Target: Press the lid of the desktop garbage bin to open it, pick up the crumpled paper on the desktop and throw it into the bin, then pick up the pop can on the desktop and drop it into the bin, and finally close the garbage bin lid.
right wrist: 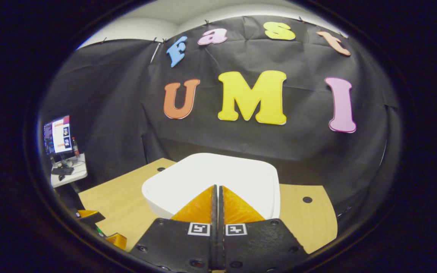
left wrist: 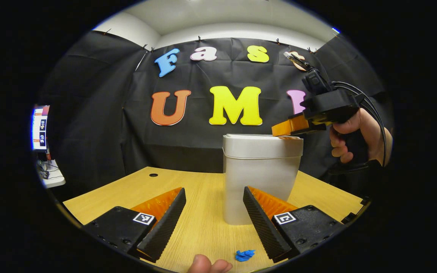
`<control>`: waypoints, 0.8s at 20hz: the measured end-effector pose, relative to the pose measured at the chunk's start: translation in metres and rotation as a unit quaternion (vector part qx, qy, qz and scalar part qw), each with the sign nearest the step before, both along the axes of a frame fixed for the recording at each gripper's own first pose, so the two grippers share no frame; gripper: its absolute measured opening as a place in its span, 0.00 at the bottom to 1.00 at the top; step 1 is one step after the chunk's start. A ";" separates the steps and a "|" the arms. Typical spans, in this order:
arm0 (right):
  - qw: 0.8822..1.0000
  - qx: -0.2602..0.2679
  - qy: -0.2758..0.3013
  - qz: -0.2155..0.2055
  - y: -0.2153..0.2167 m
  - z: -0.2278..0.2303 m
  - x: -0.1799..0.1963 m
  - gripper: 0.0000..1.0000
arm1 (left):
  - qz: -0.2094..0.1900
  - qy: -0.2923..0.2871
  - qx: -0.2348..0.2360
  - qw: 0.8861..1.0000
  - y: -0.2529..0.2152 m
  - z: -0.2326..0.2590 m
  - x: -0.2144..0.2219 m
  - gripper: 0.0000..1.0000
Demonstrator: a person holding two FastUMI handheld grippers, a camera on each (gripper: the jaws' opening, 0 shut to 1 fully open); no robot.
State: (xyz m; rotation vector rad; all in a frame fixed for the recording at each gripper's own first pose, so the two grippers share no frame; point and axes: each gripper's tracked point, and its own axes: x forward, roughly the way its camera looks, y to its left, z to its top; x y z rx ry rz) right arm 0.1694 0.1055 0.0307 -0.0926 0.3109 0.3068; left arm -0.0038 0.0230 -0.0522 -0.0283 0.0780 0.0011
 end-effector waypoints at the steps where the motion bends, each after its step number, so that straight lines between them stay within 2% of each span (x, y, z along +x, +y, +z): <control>1: 1.000 0.010 -0.021 -0.003 0.000 0.007 0.000 0.01 | 0.000 -0.002 0.003 1.000 0.000 0.000 -0.002 0.98; 3: 0.999 0.013 -0.043 -0.006 -0.001 0.013 0.000 0.00 | -0.004 0.001 0.003 1.000 -0.002 -0.004 -0.003 0.98; 4: 0.998 0.019 -0.052 -0.001 0.000 0.018 -0.006 0.12 | -0.007 0.006 -0.001 1.000 -0.004 -0.005 -0.002 0.98; 5: 0.997 0.028 -0.065 0.001 0.000 0.026 -0.011 0.28 | -0.008 0.009 -0.005 1.000 -0.005 -0.006 -0.003 0.98; 8: 0.991 0.047 -0.122 -0.012 -0.017 0.065 -0.022 0.96 | -0.006 0.010 -0.016 1.000 -0.004 -0.005 -0.004 0.98; 10: 0.988 0.046 -0.145 -0.019 -0.024 0.075 -0.028 0.96 | -0.008 0.009 -0.022 1.000 -0.006 -0.005 -0.002 0.98; 16: 0.986 0.063 -0.151 -0.030 -0.037 0.055 -0.058 0.96 | -0.008 0.009 -0.021 1.000 -0.006 -0.006 0.002 0.98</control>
